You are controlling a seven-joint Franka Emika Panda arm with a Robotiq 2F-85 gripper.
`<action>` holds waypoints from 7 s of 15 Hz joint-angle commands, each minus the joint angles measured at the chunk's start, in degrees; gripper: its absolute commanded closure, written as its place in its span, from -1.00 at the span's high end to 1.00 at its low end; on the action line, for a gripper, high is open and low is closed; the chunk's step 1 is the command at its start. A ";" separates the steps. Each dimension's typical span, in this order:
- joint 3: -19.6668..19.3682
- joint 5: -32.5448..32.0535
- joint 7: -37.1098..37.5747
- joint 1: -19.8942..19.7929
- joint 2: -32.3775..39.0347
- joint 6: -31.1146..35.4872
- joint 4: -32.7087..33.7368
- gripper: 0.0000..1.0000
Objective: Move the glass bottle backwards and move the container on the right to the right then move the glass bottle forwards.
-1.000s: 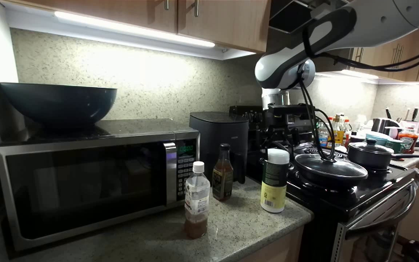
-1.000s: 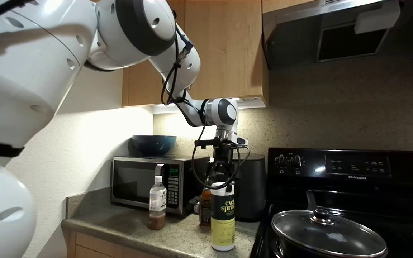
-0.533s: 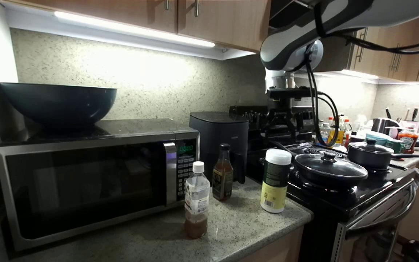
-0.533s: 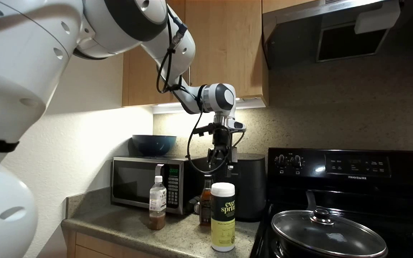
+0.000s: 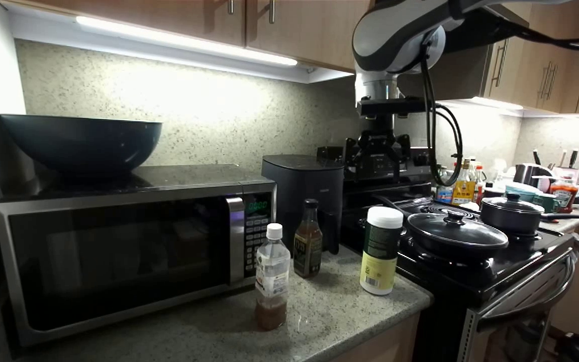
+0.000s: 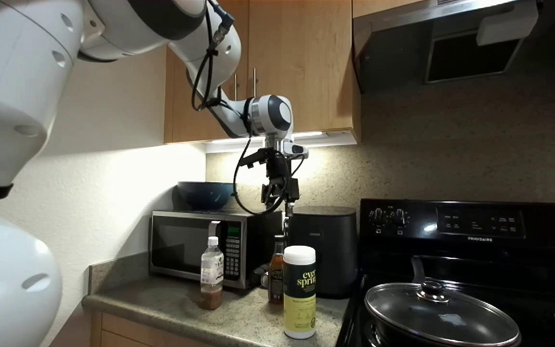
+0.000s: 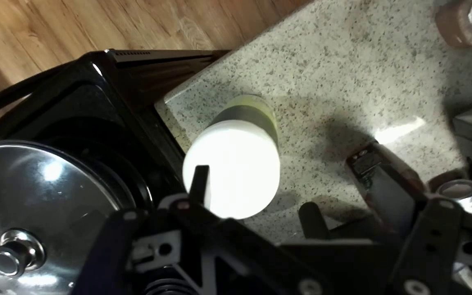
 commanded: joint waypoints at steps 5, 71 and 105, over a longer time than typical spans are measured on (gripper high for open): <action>4.85 0.39 -15.13 2.10 6.90 -5.33 5.40 1.00; 4.03 0.93 -26.25 1.03 37.83 -9.90 46.43 1.00; 4.28 6.17 -16.54 1.00 39.10 -11.66 52.54 -0.10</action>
